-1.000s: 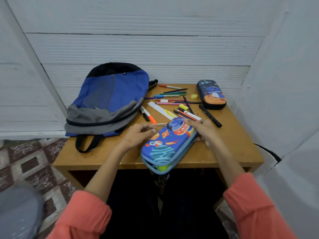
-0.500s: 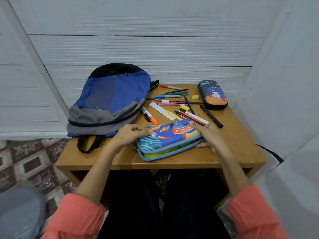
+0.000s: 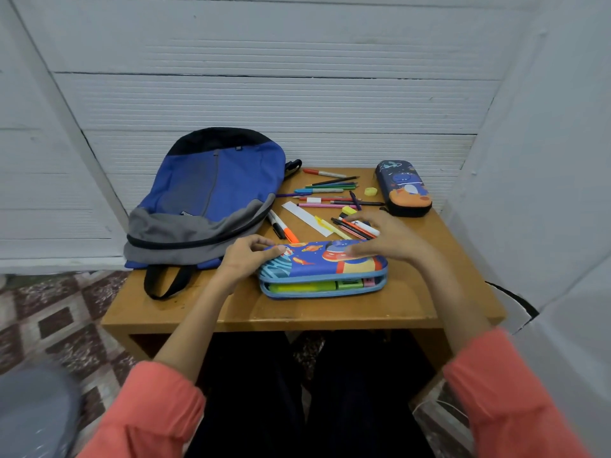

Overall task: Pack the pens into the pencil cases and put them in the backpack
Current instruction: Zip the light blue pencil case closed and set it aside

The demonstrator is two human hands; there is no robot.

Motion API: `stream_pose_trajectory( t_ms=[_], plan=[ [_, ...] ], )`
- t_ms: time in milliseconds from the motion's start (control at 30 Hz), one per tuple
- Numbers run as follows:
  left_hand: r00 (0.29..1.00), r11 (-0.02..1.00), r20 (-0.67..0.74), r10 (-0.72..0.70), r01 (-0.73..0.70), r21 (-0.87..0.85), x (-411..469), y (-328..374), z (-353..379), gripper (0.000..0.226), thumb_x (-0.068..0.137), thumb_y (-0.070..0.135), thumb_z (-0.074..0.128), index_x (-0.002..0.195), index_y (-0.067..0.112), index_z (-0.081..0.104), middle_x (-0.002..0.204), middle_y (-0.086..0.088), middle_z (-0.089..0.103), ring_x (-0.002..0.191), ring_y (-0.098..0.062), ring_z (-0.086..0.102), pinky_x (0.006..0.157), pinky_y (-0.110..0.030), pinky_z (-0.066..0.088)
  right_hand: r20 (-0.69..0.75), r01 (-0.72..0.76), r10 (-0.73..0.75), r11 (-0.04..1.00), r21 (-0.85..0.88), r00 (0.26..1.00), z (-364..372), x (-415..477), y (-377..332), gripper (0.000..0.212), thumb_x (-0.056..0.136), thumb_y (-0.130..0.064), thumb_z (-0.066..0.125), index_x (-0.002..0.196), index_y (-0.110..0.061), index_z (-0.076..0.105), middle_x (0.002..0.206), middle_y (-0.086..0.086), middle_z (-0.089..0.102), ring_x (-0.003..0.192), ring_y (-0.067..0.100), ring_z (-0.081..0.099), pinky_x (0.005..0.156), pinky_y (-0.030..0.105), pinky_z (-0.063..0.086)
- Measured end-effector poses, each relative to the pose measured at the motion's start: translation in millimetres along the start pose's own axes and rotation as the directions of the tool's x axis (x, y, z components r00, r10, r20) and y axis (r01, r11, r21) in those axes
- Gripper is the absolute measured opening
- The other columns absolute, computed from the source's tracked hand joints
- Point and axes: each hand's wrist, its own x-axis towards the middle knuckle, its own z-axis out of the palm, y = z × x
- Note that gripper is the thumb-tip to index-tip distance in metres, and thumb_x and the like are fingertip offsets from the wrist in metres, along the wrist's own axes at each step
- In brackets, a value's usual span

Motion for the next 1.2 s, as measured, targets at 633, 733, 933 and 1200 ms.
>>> stream_pose_trajectory(
  t_ms=[633, 733, 933, 1200],
  plan=[
    [0.946, 0.984, 0.324, 0.018, -0.074, 0.163, 16.6, 8.8, -19.2, 0.024, 0.104, 0.011, 0.038, 0.117, 0.014, 0.058, 0.105, 0.001, 0.063, 0.093, -0.005, 0.060, 0.069, -0.015, 0.050, 0.389, 0.090, -0.136, 0.987, 0.134, 0.911, 46.3, 39.6, -23.3, 0.054, 0.064, -0.058, 0.081, 0.110, -0.048, 0.056, 0.127, -0.014, 0.048, 0.111, 0.011, 0.054, 0.095, 0.042, 0.051],
    [0.952, 0.963, 0.300, 0.066, -0.139, 0.229, 20.9, 5.0, -18.6, 0.021, 0.101, 0.009, 0.045, 0.114, 0.009, 0.062, 0.108, -0.004, 0.065, 0.097, -0.012, 0.062, 0.075, -0.019, 0.051, 0.381, 0.102, -0.148, 0.985, 0.138, 0.913, 48.2, 39.3, -21.6, 0.055, 0.062, -0.061, 0.080, 0.110, -0.049, 0.056, 0.126, -0.015, 0.048, 0.111, 0.010, 0.054, 0.094, 0.042, 0.052],
    [0.971, 0.895, 0.080, 0.227, -0.241, 0.376, 21.9, -6.9, -14.7, 0.012, 0.095, 0.010, 0.059, 0.102, 0.011, 0.069, 0.103, -0.005, 0.070, 0.091, -0.010, 0.063, 0.070, -0.016, 0.050, 0.354, 0.121, -0.150, 0.987, 0.102, 0.923, 49.1, 33.9, -21.3, 0.059, 0.061, -0.065, 0.079, 0.112, -0.051, 0.052, 0.126, -0.018, 0.046, 0.111, 0.008, 0.052, 0.094, 0.041, 0.050],
    [0.960, 0.882, -0.124, 0.252, -0.175, 0.437, 7.3, -9.3, -14.3, 0.009, 0.089, 0.011, 0.068, 0.095, 0.012, 0.076, 0.085, -0.001, 0.072, 0.076, -0.005, 0.062, 0.067, -0.018, 0.049, 0.310, 0.168, -0.178, 0.984, 0.058, 0.934, 50.6, 29.1, -23.0, 0.062, 0.059, -0.068, 0.078, 0.113, -0.051, 0.052, 0.125, -0.018, 0.047, 0.111, 0.007, 0.051, 0.093, 0.041, 0.050]
  ],
)
